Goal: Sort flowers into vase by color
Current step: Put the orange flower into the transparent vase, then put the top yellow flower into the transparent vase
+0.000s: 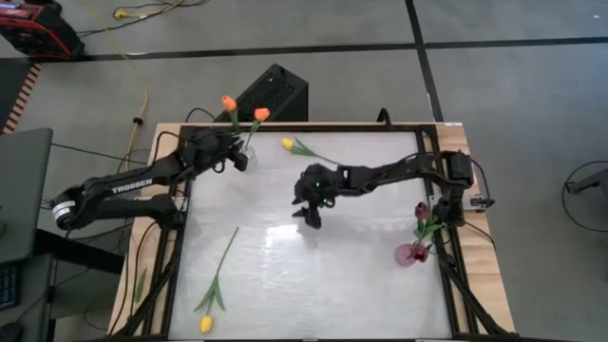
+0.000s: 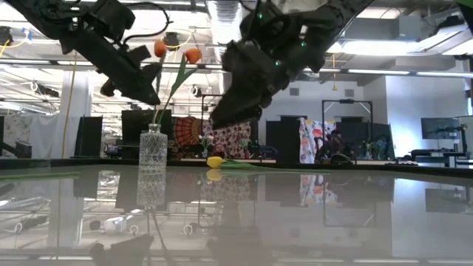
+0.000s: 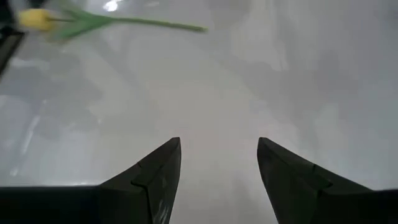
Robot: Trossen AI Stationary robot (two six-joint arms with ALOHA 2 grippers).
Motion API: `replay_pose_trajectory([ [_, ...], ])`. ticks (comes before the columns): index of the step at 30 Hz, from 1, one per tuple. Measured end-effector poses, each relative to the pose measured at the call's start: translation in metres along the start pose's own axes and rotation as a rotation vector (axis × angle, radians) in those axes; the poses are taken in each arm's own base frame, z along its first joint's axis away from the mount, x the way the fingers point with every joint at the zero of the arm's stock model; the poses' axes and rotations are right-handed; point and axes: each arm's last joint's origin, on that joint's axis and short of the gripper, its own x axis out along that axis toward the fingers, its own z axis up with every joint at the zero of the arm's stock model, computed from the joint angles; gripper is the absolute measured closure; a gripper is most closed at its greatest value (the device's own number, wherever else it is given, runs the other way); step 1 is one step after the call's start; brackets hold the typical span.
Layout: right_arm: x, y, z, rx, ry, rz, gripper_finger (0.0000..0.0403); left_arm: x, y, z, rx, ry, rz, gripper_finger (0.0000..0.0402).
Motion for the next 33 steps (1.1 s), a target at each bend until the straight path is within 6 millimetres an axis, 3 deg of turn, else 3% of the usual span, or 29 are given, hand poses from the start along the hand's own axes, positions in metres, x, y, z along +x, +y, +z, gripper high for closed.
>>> replay_pose_trajectory([
  [8,-0.017,-0.055,-0.004,0.108,0.033,-0.117,0.0164,-0.03,0.006,0.009,-0.026,-0.065,-0.095,0.0226],
  [15,-0.035,-0.096,-0.011,0.134,0.072,-0.279,0.0164,-0.064,0.01,0.006,-0.122,-0.071,-0.258,0.021],
  [21,-0.05,-0.125,-0.02,0.155,0.123,-0.406,0.0164,-0.061,-0.011,-0.034,-0.13,0.007,-0.485,0.0209],
  [27,-0.054,-0.142,-0.031,0.165,0.182,-0.503,0.0164,-0.058,-0.03,-0.072,-0.13,-0.126,-0.669,0.0209],
  [33,-0.046,-0.157,-0.045,0.174,0.236,-0.53,0.0164,-0.06,-0.034,-0.101,-0.117,-0.176,-0.753,0.0209],
])
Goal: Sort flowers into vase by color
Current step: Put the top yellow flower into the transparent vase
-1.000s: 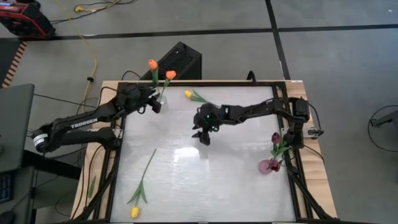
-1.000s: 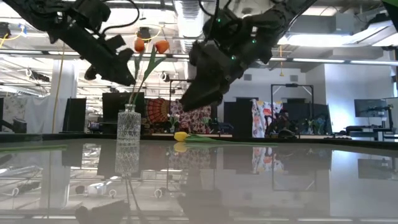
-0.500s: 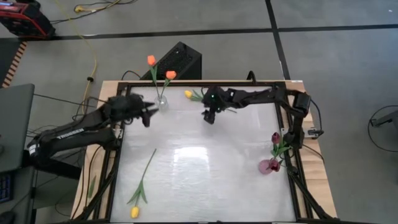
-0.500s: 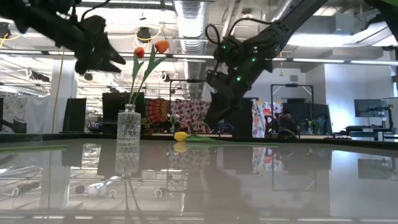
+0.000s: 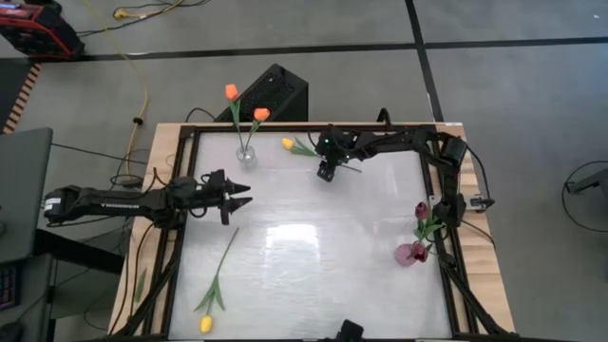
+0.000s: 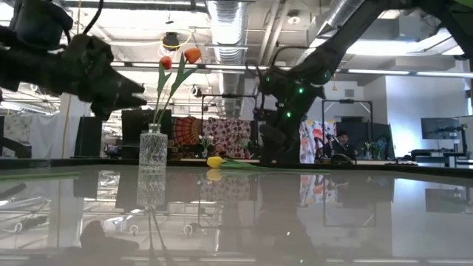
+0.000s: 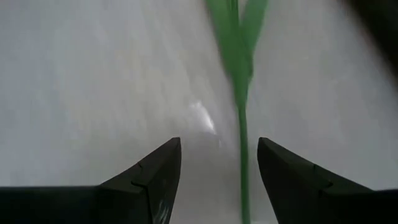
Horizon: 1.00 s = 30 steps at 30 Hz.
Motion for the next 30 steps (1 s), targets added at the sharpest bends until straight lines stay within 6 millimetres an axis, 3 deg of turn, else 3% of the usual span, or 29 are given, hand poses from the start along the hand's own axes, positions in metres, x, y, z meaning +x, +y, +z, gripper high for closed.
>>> replay_pose_trajectory([
  [7,0.019,-0.003,-0.012,0.014,0.092,-0.059,0.0187,0.0,-0.002,-0.007,0.008,0.05,0.008,0.0209],
  [10,0.018,0.0,-0.008,0.004,0.096,-0.062,0.0234,0.0,-0.003,-0.006,0.017,0.038,0.0,0.0209],
  [16,0.015,0.011,0.002,-0.059,0.096,-0.043,0.0379,0.0,-0.002,-0.006,0.021,0.036,0.013,0.0209],
  [19,0.011,0.017,0.012,-0.055,0.078,-0.018,0.0383,0.0,-0.002,-0.006,0.017,0.035,0.016,0.0209],
  [26,-0.033,0.047,0.042,-0.063,-0.068,0.068,0.0387,0.0,-0.005,-0.007,-0.01,0.057,-0.051,0.0209],
  [30,-0.058,0.08,0.052,-0.126,-0.178,0.239,0.0387,-0.001,-0.01,-0.008,-0.016,0.074,-0.12,0.0209],
])
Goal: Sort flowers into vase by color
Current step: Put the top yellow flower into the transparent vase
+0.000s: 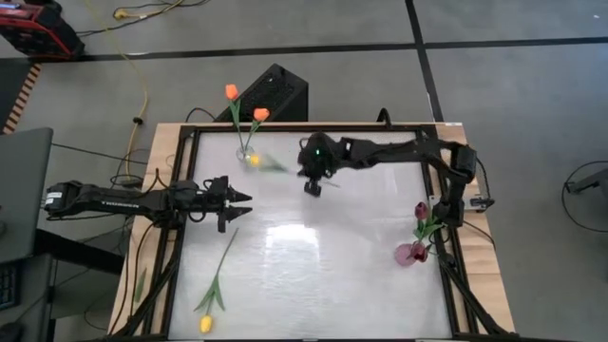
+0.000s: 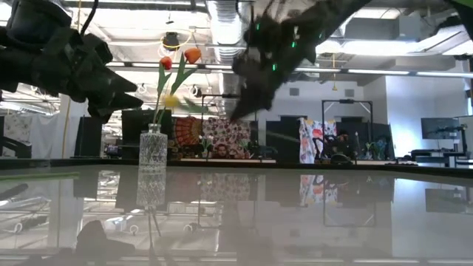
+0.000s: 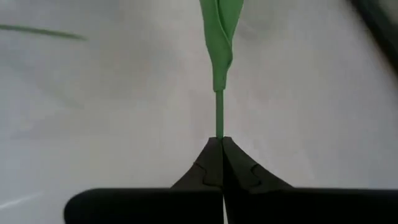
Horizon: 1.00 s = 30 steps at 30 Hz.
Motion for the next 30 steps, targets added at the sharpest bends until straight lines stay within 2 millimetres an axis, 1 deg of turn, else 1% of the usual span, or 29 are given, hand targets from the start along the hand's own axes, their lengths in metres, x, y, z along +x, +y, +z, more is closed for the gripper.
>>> replay_pose_trajectory([
  [3,-0.004,0.035,0.011,-0.087,-0.095,0.134,0.0385,0.0,-0.004,0.0,0.007,-0.012,-0.022,0.0209],
  [7,-0.005,0.076,0.024,-0.17,-0.259,0.232,0.0384,0.0,-0.01,0.005,0.028,-0.083,-0.032,0.0209],
  [10,-0.007,0.099,0.035,-0.211,-0.409,0.274,0.0384,0.0,-0.016,0.011,0.06,-0.157,-0.065,0.0209],
  [13,-0.011,0.115,0.041,-0.22,-0.516,0.298,0.0384,0.0,-0.023,0.015,0.089,-0.212,-0.118,0.0209],
  [16,-0.015,0.124,0.046,-0.203,-0.585,0.274,0.0384,0.001,-0.03,0.017,0.12,-0.253,-0.163,0.0209],
  [20,-0.016,0.126,0.048,-0.195,-0.609,0.261,0.0384,0.001,-0.038,0.023,0.198,-0.352,-0.179,0.0209],
  [22,-0.017,0.125,0.049,-0.187,-0.619,0.257,0.0384,0.004,-0.042,0.029,0.246,-0.373,-0.181,0.0209],
  [25,-0.017,0.124,0.049,-0.172,-0.619,0.262,0.0384,0.011,-0.05,0.041,0.299,-0.396,-0.179,0.0209],
  [30,-0.017,0.123,0.05,-0.172,-0.624,0.257,0.0384,0.028,-0.059,0.056,0.354,-0.385,-0.127,0.0209],
])
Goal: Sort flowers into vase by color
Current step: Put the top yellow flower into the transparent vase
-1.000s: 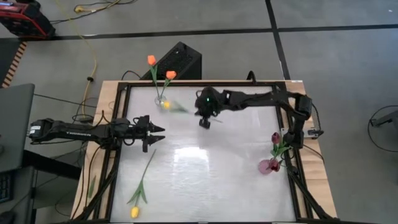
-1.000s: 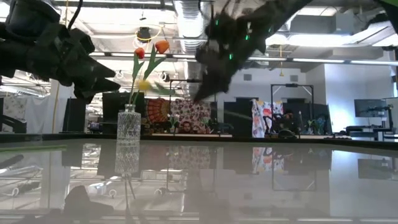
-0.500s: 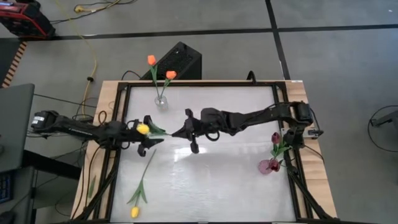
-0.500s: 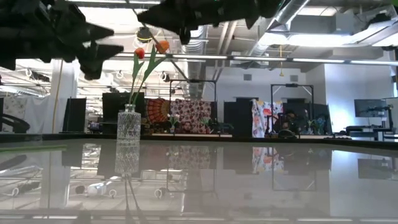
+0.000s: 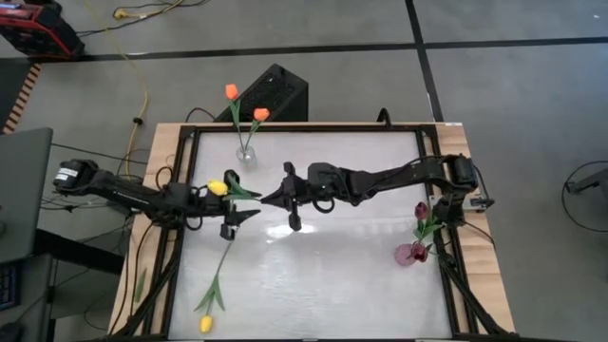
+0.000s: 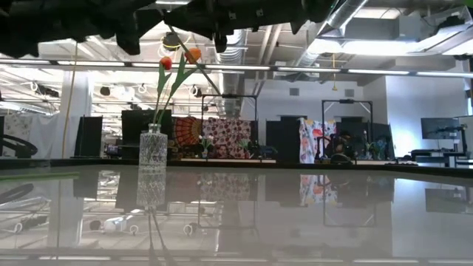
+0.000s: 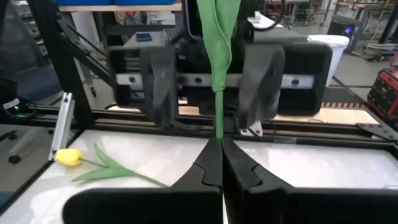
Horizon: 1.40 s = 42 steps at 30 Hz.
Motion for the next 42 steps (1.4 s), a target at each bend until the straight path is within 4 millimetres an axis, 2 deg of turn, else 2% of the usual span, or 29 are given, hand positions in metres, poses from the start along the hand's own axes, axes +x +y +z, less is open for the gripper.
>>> replay_pose_trajectory([
  [7,0.0,0.003,-0.001,-0.003,0.008,0.008,0.0384,0.01,0.0,0.005,0.022,0.002,0.03,0.0211],
  [11,0.0,0.003,0.0,-0.007,0.003,0.007,0.0384,0.01,0.0,0.003,0.005,0.021,0.034,0.0231],
  [20,0.0,-0.001,0.001,-0.008,-0.009,-0.002,0.0383,0.01,0.0,0.003,0.001,0.021,0.059,0.0307],
  [24,0.0,-0.001,0.001,-0.006,-0.009,-0.004,0.0378,0.01,0.002,0.003,-0.003,0.024,0.113,0.0372],
  [27,0.0,-0.002,0.001,-0.004,-0.009,-0.006,0.0366,0.01,0.002,0.003,-0.004,0.024,0.118,0.0395],
  [31,0.0,-0.001,0.001,-0.005,-0.009,-0.005,0.0347,0.01,0.002,0.003,-0.012,0.023,0.123,0.04],
  [35,-0.002,-0.007,0.001,-0.05,-0.003,-0.019,0.0327,0.01,0.004,0.007,0.021,0.054,0.202,0.0401],
  [42,-0.005,-0.023,-0.002,-0.042,0.043,-0.049,0.0257,0.017,0.007,0.04,0.086,0.265,0.254,0.0401],
])
